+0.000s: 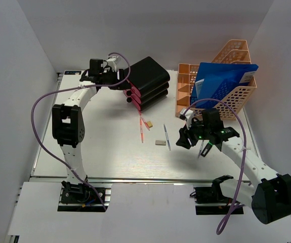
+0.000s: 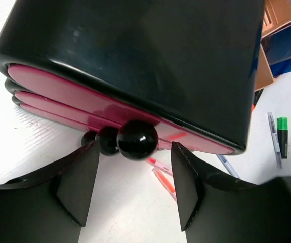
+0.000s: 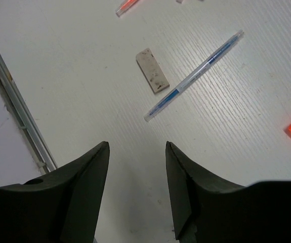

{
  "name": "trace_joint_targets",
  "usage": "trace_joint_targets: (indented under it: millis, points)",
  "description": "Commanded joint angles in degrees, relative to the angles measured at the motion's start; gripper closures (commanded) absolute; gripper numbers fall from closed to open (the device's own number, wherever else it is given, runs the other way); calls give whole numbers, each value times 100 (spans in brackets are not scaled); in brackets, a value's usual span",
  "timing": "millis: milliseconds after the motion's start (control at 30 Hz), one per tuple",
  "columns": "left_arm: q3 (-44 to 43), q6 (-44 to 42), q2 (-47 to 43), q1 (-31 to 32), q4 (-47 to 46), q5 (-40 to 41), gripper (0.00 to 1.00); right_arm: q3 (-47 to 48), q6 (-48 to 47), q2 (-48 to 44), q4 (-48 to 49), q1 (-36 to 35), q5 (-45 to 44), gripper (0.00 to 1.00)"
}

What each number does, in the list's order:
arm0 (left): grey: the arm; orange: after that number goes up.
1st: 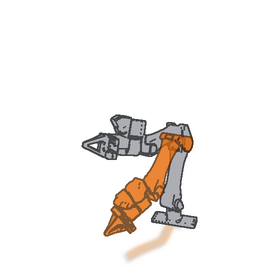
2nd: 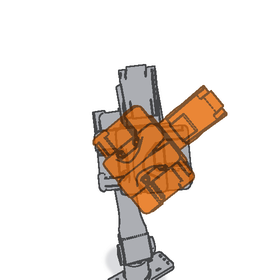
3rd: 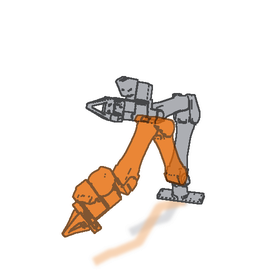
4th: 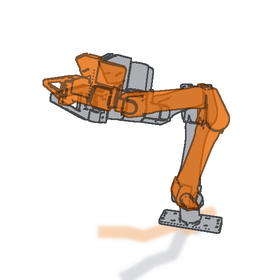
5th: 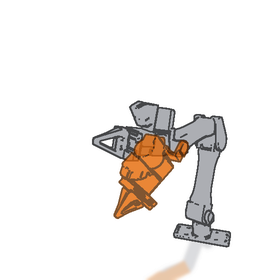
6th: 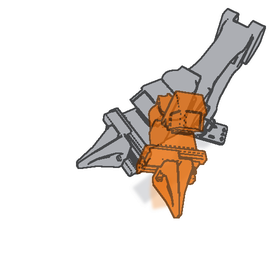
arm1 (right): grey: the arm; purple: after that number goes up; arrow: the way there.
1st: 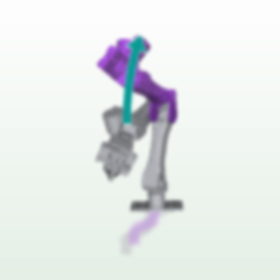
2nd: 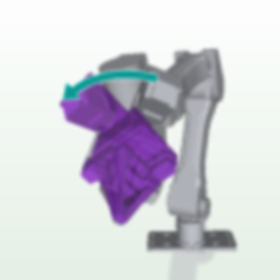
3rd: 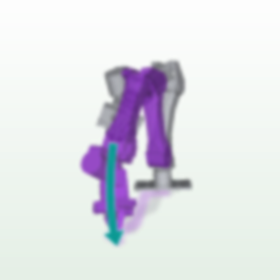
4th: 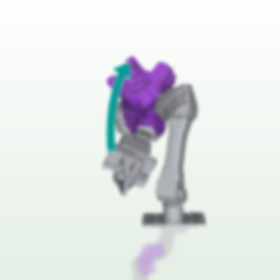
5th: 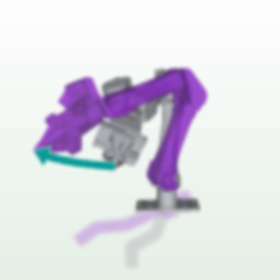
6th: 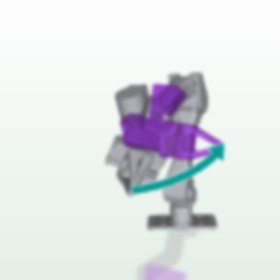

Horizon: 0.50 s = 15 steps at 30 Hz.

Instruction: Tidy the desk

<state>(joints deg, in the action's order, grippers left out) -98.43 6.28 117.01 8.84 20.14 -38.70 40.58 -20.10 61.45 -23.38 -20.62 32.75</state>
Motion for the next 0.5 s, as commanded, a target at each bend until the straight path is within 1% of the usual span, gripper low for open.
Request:
trace_joint_targets:
  millis: [0,100,200,300,433,467]
  points:
    - [-299,-224,111,12,113,-208,32,-67,-56,-89,219,23,-58,46]
    - [-291,-259,138,12,-19,-366,32,-68,-47,-81,211,32,-85,46]
    - [-378,-268,225,12,-98,-630,36,-59,-56,-37,211,15,-85,46]
    - [-431,-321,269,12,-124,-805,37,-68,-56,-37,202,23,-85,46]
    - [-422,-417,252,-40,-203,-938,44,-85,-64,-37,220,40,-102,46]
    - [-414,-417,252,-40,-221,-947,44,-85,-56,-45,219,32,-94,46]
